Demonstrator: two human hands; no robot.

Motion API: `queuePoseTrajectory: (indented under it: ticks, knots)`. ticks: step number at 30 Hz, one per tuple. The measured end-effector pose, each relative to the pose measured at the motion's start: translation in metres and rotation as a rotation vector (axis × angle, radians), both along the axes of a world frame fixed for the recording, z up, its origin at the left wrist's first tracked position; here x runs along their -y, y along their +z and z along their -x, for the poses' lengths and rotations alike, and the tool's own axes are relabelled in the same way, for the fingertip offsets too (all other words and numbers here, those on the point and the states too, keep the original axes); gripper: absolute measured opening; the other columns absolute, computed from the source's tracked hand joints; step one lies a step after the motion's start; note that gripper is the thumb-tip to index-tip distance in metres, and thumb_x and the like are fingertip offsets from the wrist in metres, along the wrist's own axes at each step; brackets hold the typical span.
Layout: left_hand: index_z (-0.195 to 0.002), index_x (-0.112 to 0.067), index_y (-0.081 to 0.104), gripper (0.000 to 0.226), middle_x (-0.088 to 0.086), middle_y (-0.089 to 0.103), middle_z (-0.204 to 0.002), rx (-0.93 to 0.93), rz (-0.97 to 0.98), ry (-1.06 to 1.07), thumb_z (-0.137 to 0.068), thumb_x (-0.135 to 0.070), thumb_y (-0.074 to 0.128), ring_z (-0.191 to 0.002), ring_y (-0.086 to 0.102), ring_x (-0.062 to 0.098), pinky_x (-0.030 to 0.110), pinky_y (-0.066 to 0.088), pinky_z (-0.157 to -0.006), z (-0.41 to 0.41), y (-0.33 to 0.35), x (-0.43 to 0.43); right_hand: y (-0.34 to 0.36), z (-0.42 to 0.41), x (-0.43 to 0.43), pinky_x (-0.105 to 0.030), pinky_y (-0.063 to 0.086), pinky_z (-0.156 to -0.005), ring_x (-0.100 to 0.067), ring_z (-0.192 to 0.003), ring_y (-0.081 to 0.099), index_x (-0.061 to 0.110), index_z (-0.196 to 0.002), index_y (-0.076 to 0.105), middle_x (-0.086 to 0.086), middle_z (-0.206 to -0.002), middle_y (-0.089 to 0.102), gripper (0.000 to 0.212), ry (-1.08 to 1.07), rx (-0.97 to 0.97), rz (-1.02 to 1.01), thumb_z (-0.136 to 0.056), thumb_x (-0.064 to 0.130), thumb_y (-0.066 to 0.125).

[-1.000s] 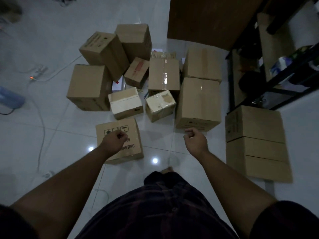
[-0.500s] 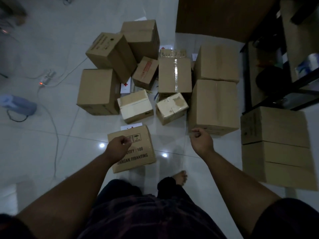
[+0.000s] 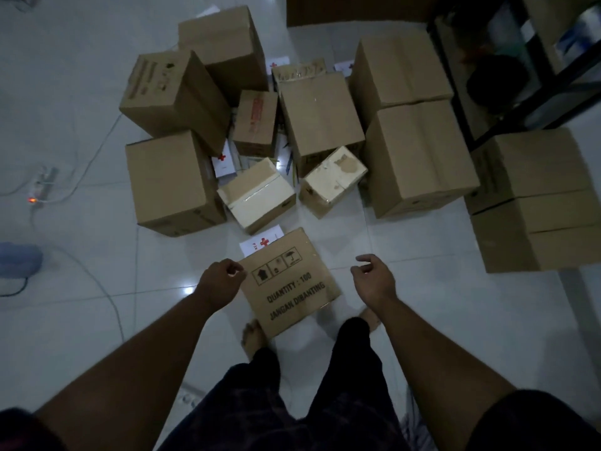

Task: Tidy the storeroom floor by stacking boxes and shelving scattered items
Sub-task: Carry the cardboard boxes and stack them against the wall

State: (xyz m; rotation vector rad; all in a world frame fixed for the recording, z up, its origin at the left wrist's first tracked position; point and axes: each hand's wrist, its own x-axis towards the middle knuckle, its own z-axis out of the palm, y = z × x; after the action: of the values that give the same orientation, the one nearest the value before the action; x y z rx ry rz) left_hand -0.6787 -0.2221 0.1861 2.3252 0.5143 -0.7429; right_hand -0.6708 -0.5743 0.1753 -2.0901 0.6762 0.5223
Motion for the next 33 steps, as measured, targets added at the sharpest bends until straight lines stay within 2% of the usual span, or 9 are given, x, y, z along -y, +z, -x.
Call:
queuePoseTrajectory:
  ticks: [4,11,13,16,19,22,25,29,33]
  knots:
    - [-0.114,-0.016,0.066,0.032,0.004,0.067,-0.109,-0.088,0.086,0.172,-0.094,-0.040,0.069,-0.099,0.063,0.020,0.034,0.049,-0.085,0.018,-0.015,-0.021,-0.026,0.018,-0.047,-0.025,0.047,-0.066,-0.010,-0.077,0.064,0.029,-0.113,0.063,0.009,-0.084,0.067,0.021,-0.007,-0.072,-0.025,-0.093,0.028,0.067]
    - [-0.136,-0.011,0.048,0.056,0.008,0.061,-0.099,-0.245,0.220,0.547,-0.094,-0.040,0.070,-0.077,0.056,0.013,0.024,0.042,-0.063,0.023,-0.105,-0.019,-0.128,0.001,-0.069,-0.028,0.053,-0.069,-0.018,-0.090,0.067,0.031,-0.122,0.057,0.000,-0.111,0.065,0.042,0.139,-0.167,0.005,-0.085,0.041,0.072]
    - [-0.146,-0.010,0.040,0.068,0.010,0.062,-0.112,-0.273,0.232,0.598,-0.094,-0.042,0.070,-0.091,0.059,0.018,0.026,0.045,-0.073,0.019,-0.144,-0.014,-0.167,-0.014,-0.071,-0.034,0.055,-0.082,-0.025,-0.105,0.062,0.030,-0.130,0.054,-0.004,-0.120,0.060,0.057,0.172,-0.183,0.047,-0.079,0.050,0.072]
    - [-0.157,-0.006,0.021,0.088,0.018,0.044,-0.151,-0.335,0.242,0.632,-0.094,-0.046,0.069,-0.132,0.049,0.033,0.035,0.040,-0.096,0.015,-0.207,-0.007,-0.224,-0.035,-0.072,-0.045,0.050,-0.101,-0.031,-0.124,0.051,0.031,-0.145,0.043,-0.007,-0.134,0.051,0.081,0.210,-0.211,0.078,-0.075,0.061,0.071]
    - [-0.157,-0.009,0.021,0.100,0.015,0.042,-0.153,-0.423,0.329,0.686,-0.086,-0.059,0.070,-0.133,0.046,0.035,0.043,0.041,-0.093,0.013,-0.259,-0.002,-0.269,-0.049,-0.068,-0.047,0.047,-0.107,-0.032,-0.129,0.051,0.028,-0.156,0.032,-0.007,-0.144,0.049,0.096,0.261,-0.261,0.043,-0.076,0.066,0.068]
    - [-0.150,-0.020,0.034,0.123,0.008,0.053,-0.143,-0.447,0.423,0.738,-0.052,-0.077,0.082,-0.118,0.054,0.029,0.047,0.051,-0.086,0.013,-0.284,0.002,-0.288,-0.045,-0.061,-0.040,0.053,-0.096,-0.025,-0.112,0.062,0.025,-0.146,0.042,0.001,-0.132,0.060,0.088,0.295,-0.310,-0.023,-0.074,0.070,0.067]
    - [-0.152,-0.016,0.024,0.115,0.012,0.051,-0.139,-0.428,0.415,0.772,-0.066,-0.061,0.086,-0.109,0.053,0.027,0.038,0.052,-0.070,0.014,-0.265,0.020,-0.274,-0.025,-0.053,-0.036,0.052,-0.087,-0.025,-0.106,0.063,0.021,-0.141,0.043,-0.001,-0.123,0.062,0.079,0.277,-0.268,-0.001,-0.079,0.063,0.071]
    - [-0.153,-0.013,0.019,0.111,0.014,0.050,-0.141,-0.430,0.398,0.767,-0.073,-0.055,0.084,-0.110,0.053,0.027,0.034,0.051,-0.068,0.026,-0.220,0.039,-0.225,0.007,-0.039,-0.038,0.053,-0.090,-0.024,-0.103,0.063,0.023,-0.140,0.046,-0.002,-0.124,0.065,0.070,0.182,-0.225,-0.022,-0.084,0.056,0.071]
    - [-0.155,-0.014,0.019,0.121,0.013,0.051,-0.142,-0.423,0.412,0.725,-0.066,-0.065,0.084,-0.117,0.056,0.030,0.043,0.055,-0.092,0.031,-0.151,0.053,-0.157,0.032,-0.021,-0.037,0.053,-0.090,-0.021,-0.101,0.063,0.026,-0.140,0.046,0.003,-0.119,0.064,0.066,0.062,-0.216,-0.047,-0.086,0.057,0.069]
